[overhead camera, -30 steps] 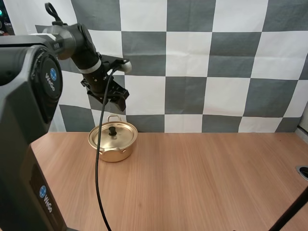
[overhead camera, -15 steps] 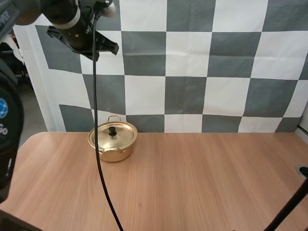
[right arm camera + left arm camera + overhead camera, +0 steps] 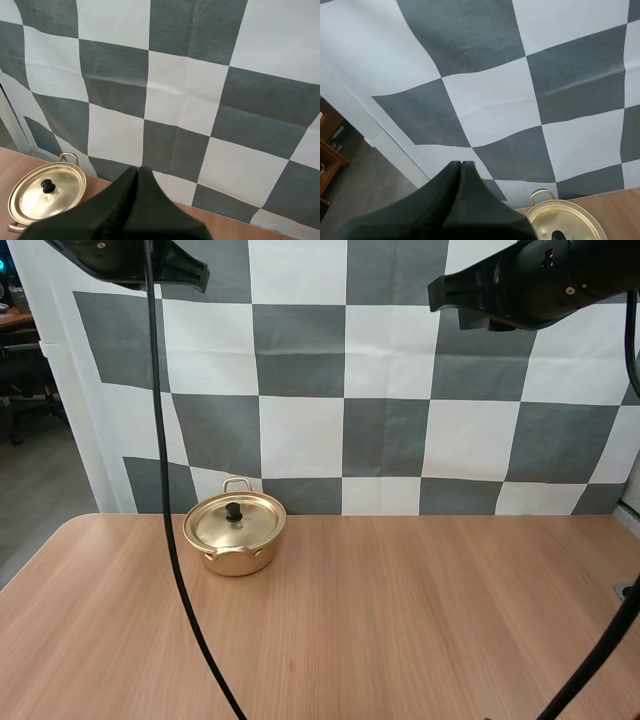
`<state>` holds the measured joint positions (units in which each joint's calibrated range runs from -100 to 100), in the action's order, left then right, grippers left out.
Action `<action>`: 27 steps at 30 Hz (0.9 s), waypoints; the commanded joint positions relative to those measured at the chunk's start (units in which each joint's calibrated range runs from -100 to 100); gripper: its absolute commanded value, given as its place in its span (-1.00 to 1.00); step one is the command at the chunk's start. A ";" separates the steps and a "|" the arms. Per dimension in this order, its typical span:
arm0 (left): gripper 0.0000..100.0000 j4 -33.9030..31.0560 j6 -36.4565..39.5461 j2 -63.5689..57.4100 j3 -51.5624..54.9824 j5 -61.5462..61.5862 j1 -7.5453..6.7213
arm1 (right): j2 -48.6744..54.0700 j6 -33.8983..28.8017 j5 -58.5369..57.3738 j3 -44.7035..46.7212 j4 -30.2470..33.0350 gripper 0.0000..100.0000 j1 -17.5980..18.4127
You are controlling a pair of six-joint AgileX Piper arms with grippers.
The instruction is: Open the pot, put the car inside, and close it
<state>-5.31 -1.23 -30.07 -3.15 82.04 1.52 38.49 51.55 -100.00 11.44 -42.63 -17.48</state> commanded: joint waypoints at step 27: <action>-1.00 -2.22 14.97 -48.80 83.23 -70.87 -1.57 | 4.17 -7.04 53.88 32.62 20.87 -1.00 12.69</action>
<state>-7.51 13.79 -74.12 46.96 36.67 -0.01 41.86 44.51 -69.41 33.57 -21.94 -5.26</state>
